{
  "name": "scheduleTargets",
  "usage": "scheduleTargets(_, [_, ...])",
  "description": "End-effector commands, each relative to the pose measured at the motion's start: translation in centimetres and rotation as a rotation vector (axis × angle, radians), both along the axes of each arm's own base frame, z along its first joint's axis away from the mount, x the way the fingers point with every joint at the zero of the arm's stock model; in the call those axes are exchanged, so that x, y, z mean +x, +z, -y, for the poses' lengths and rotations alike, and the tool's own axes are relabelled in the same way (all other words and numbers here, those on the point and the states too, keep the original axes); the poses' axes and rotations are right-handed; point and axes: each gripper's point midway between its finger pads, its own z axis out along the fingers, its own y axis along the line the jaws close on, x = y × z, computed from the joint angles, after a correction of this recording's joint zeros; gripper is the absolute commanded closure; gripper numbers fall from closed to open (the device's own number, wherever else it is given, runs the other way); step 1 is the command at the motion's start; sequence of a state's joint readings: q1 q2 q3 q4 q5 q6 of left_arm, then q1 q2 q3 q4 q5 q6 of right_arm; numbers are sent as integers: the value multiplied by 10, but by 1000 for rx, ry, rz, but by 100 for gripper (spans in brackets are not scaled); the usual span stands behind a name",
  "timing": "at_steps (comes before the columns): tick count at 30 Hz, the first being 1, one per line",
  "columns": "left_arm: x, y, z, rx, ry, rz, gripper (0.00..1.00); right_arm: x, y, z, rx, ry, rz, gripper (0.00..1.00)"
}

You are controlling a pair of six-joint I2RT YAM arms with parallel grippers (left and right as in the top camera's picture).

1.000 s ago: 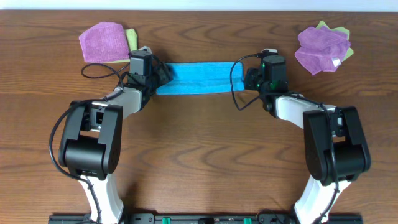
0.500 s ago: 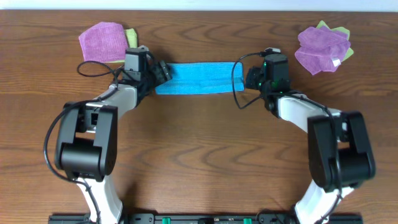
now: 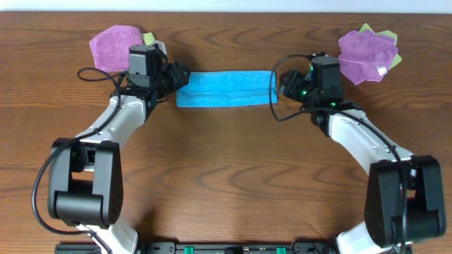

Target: Fold the cloth

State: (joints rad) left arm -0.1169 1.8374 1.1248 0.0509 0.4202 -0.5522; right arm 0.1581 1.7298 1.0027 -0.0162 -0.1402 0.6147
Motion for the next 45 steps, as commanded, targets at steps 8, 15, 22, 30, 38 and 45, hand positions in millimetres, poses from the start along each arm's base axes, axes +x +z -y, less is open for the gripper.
scheduleTargets(8, [5,1,17,88,24,30,94,-13,7,-14,283,-38,-125,12])
scheduleTargets(15, [1,-42,21,156,3,-38,94,-15,-8,-17,305,-44,-176,12])
scheduleTargets(22, [0,-71,10,216,39,-86,94,-15,-22,-23,335,-53,-214,14])
scheduleTargets(30, [-7,-88,7,234,39,-135,94,-16,-47,-46,380,-30,-262,14])
scheduleTargets(38, [-12,-93,6,241,36,-163,94,-15,-66,-61,392,-35,-284,16])
scheduleTargets(45, [-13,-93,6,242,36,-165,94,-17,-88,-68,377,-43,-312,16])
